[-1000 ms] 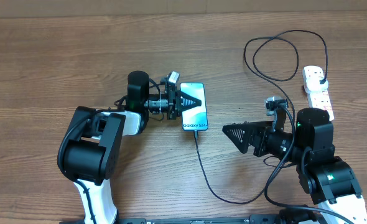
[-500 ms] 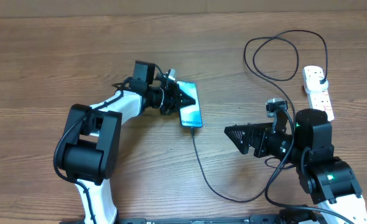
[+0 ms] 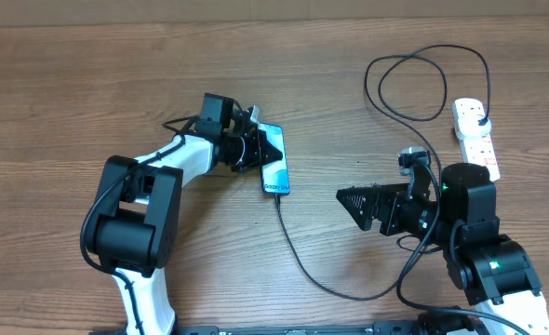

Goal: Plug charger to phone and switch on socket

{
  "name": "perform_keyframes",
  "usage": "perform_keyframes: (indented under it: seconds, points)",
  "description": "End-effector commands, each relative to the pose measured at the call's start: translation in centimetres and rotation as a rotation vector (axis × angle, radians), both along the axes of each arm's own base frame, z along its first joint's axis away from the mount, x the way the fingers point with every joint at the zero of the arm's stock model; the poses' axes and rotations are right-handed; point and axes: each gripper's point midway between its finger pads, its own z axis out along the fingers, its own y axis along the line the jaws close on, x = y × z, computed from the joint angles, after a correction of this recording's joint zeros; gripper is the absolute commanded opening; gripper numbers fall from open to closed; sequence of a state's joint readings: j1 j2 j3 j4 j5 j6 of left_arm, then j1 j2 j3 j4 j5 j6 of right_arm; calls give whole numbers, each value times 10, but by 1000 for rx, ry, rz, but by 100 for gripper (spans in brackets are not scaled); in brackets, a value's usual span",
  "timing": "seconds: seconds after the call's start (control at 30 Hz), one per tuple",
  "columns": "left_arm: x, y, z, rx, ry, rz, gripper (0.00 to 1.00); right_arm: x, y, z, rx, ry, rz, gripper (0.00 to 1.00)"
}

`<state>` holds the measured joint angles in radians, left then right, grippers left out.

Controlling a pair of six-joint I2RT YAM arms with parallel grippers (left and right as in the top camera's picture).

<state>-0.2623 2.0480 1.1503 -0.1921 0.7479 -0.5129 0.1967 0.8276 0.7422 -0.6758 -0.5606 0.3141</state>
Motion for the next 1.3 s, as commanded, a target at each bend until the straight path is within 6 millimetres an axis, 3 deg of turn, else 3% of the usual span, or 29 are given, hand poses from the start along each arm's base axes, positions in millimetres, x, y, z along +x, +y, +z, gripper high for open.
perform_keyframes:
  seconds: [0.0,0.27,0.4,0.67,0.9,1.13,1.27]
  points:
    - [8,3,1,62,-46,0,12,1,-2,2,-10,-16,-5,93]
    - [3,17,-14,159,0,35,32,0,-2,1,-11,-9,-5,93]
    - [2,17,-14,159,12,41,35,-1,-2,0,-13,-2,-6,93]
    - [-8,40,-31,284,101,116,74,2,-7,-3,-36,0,-32,94]
    - [-19,62,-43,393,161,149,100,1,-7,-4,-36,2,-32,96]
    - [-27,90,-42,414,261,204,100,6,-13,-6,-60,3,-74,100]
    - [-24,111,-29,443,321,241,100,13,-24,-9,-77,23,-166,100]
